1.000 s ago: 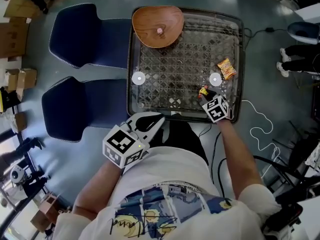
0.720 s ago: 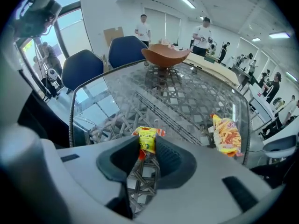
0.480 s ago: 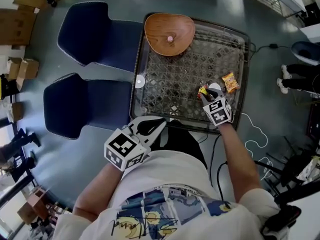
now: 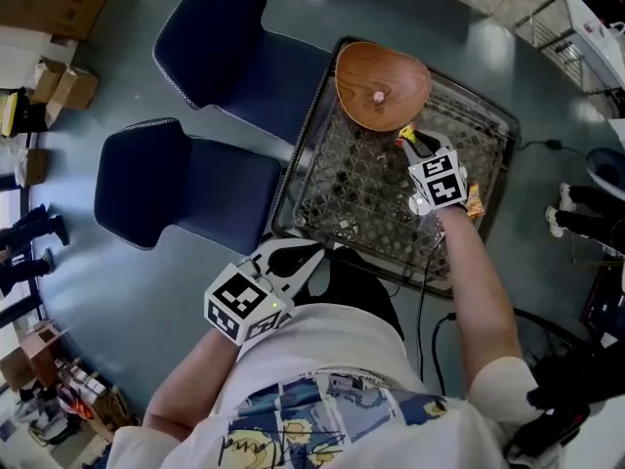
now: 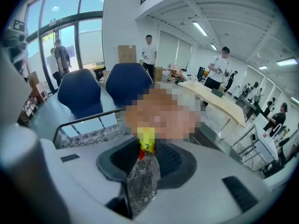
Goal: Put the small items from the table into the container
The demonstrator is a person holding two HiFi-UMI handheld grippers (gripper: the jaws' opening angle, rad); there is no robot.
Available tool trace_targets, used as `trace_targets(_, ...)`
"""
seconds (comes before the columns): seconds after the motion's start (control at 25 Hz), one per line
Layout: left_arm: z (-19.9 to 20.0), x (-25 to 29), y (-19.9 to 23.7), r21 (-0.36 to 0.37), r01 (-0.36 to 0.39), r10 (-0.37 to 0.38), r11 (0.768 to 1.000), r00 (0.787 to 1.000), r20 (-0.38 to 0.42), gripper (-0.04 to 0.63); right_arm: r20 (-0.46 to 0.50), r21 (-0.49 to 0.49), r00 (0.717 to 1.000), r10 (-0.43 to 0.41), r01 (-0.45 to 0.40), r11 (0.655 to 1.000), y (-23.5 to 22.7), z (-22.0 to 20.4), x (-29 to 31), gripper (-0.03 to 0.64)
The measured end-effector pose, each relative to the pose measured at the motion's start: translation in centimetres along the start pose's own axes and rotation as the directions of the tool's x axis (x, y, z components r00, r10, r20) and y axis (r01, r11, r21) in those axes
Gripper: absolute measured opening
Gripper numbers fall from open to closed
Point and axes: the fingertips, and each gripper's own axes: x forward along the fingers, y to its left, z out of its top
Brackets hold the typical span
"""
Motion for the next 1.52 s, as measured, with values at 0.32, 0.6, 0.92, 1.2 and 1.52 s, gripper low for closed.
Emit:
trace_targets(0.32,-1.1,-2.6,2.2,-0.091,-0.096,0.101,0.991,0.993,0.053,0.009,-0.056,-0.081,0.998,-0.010,0.005,0.997,-3.5,3.6,6.1,0.107)
trace_targets(0.6,-1.7,-3.9,2.9,-0.141,-0.141,0.153,0.980,0.986,0.072,0.009,-0.120,-0.104,0.992,-0.025,0.012,0.994,-4.8,3.1,9.0,0.109)
trace_targets(0.92,-1.2,-3.9,3.6,-0.173,-0.151,0.168,0.973,0.982,0.086,0.009,-0.178,-0.130,0.984,-0.017,-0.006,0.992,-5.2,3.0,10.6,0.124)
trace_targets(1.2,-1.4,-3.2,3.4,-0.153,-0.128,0.141,0.980,0.987,0.076,0.008,-0.132,-0.115,0.991,-0.035,0.019,0.993,-5.3,3.0,9.4,0.127)
trace_targets(1.52,-0.1,-2.6,2.7,-0.071,-0.052,0.057,0.996,0.996,0.063,0.009,-0.061,-0.060,0.996,-0.063,0.059,0.996,-3.3,2.9,4.2,0.127)
